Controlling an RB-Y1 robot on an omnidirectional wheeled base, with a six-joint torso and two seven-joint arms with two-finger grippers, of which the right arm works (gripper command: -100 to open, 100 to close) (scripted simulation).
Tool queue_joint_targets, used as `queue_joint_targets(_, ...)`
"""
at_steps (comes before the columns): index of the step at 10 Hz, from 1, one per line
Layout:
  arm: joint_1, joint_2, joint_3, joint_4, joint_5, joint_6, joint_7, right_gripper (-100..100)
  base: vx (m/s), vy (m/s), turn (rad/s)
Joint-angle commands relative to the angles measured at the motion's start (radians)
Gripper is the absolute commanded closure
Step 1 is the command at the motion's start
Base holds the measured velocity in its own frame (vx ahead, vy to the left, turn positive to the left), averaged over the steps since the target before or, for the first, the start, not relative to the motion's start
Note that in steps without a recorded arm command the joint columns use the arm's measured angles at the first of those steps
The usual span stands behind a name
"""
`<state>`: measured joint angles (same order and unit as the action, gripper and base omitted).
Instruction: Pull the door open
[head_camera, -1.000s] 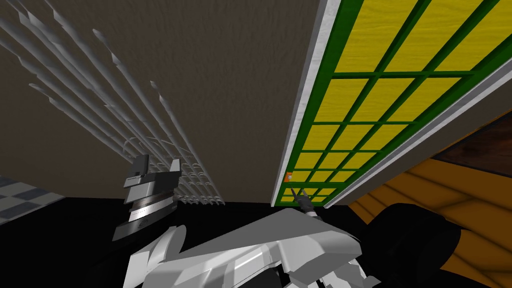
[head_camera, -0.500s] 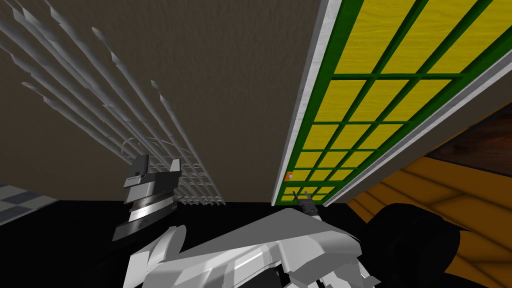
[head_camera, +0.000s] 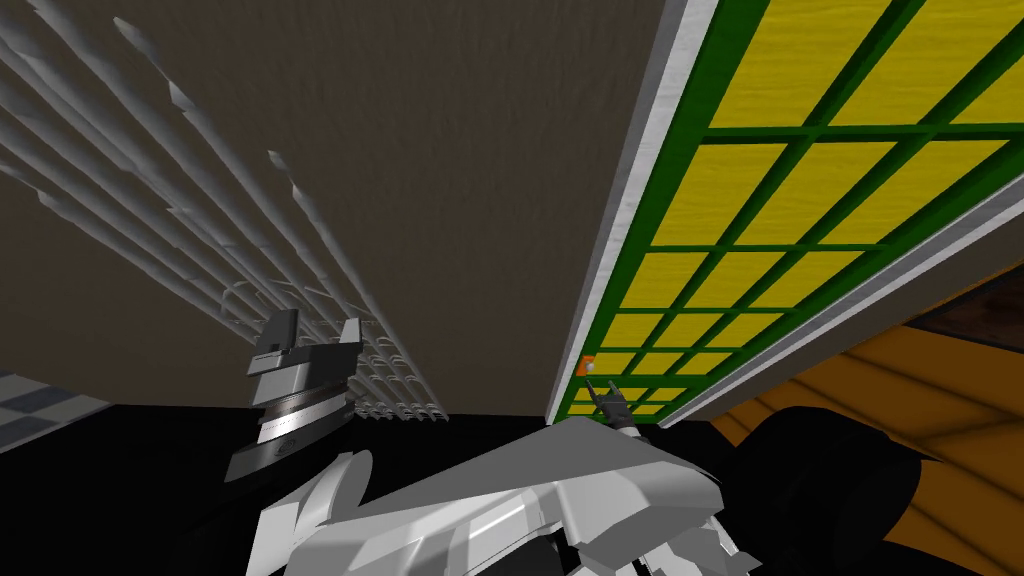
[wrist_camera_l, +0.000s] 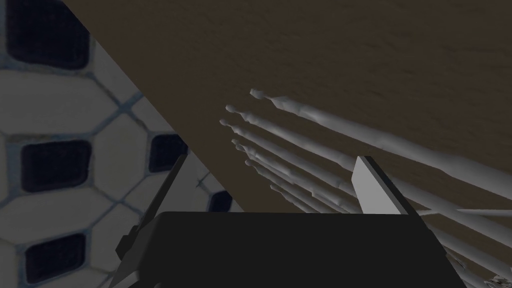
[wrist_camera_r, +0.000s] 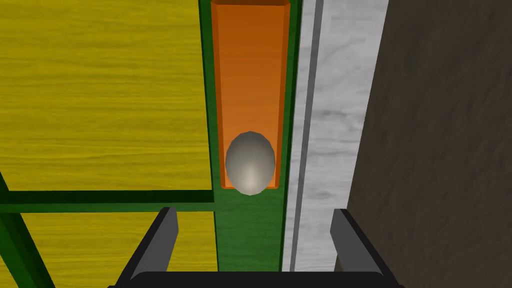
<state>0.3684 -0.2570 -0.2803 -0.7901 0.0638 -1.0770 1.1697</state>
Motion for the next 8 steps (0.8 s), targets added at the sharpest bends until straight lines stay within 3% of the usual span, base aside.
queue_joint_targets(1, -0.010, 0.001, -0.004, -0.002, -0.002, 0.013, 0.003, -100, 0.175, -0.072, 0.039)
queue_joint_targets(4, -0.018, 0.000, -0.007, 0.001, -0.003, 0.020, 0.005, -100, 0.138, -0.052, 0.014)
queue_joint_targets(5, -0.018, 0.000, -0.007, 0.001, -0.003, 0.020, 0.005, 100, -0.022, 0.016, 0.012)
queue_joint_targets(8, -0.018, 0.000, -0.007, 0.001, -0.003, 0.020, 0.005, 100, -0.014, 0.003, 0.005)
